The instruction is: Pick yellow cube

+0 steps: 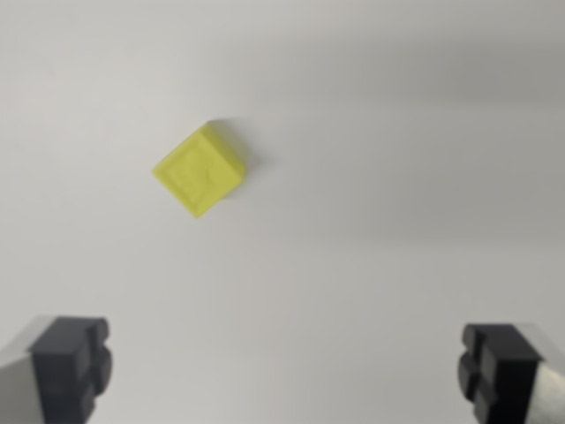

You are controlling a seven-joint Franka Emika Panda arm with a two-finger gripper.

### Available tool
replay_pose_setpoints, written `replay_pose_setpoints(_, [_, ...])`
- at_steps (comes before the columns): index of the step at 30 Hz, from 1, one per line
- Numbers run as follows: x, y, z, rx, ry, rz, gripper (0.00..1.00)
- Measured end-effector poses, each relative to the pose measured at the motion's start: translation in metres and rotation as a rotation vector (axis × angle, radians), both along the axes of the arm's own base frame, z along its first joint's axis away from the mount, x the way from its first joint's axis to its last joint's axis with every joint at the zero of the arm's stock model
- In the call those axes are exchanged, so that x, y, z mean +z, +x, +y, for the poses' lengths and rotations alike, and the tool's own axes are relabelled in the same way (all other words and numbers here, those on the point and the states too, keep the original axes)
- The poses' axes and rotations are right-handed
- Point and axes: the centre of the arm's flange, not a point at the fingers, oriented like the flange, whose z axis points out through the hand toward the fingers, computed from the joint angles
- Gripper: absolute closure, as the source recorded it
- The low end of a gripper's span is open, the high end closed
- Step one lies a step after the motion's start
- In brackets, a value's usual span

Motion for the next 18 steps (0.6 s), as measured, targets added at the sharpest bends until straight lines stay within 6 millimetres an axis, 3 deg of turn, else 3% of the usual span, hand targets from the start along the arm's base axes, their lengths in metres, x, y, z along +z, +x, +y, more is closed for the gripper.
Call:
replay_pose_setpoints(7, [-0.002,-0.001,0.001,0.012,0.0,0.0,0.0])
replay_pose_setpoints(18, [-0.027,-0.004,0.008,0.091,0.005,-0.002,0.0])
